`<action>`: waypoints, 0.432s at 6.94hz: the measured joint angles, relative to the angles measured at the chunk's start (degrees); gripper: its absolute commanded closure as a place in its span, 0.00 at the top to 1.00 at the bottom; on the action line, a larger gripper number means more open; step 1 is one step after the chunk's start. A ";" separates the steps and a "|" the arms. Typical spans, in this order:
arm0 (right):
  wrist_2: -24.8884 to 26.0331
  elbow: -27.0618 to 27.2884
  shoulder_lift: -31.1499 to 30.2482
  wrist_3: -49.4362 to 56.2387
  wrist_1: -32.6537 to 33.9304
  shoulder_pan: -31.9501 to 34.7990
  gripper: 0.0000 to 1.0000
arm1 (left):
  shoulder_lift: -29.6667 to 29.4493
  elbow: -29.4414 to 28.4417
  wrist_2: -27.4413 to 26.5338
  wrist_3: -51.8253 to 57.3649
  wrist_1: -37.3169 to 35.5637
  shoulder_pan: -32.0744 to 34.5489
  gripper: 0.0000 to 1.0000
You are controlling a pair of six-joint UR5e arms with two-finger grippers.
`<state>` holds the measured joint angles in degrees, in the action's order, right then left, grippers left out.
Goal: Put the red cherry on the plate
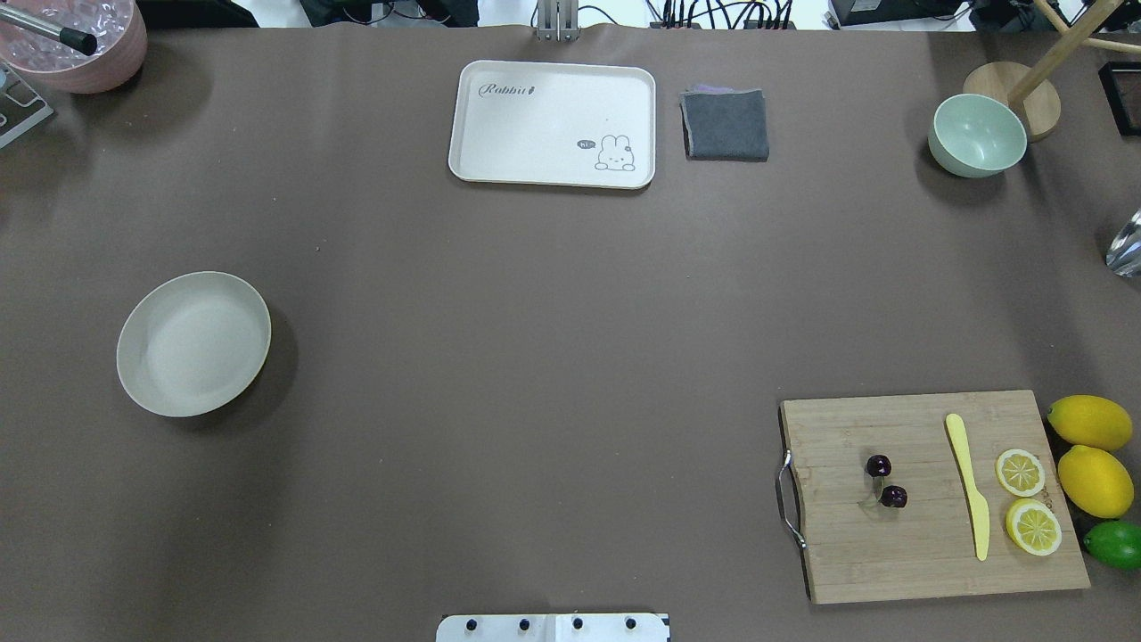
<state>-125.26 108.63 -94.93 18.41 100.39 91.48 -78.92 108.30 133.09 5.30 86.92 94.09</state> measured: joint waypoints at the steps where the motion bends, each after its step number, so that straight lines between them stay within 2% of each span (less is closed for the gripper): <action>1: 0.12 2.61 0.54 -0.39 -1.33 0.60 1.00 | -0.03 1.47 0.10 0.01 3.10 0.64 0.98; 3: -0.71 4.27 0.93 -1.87 -7.41 1.83 1.00 | -1.07 -0.47 -0.11 -0.21 14.72 1.80 0.98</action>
<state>-125.98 112.90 -94.00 16.54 92.98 93.31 -79.98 107.82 132.98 5.09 101.64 95.88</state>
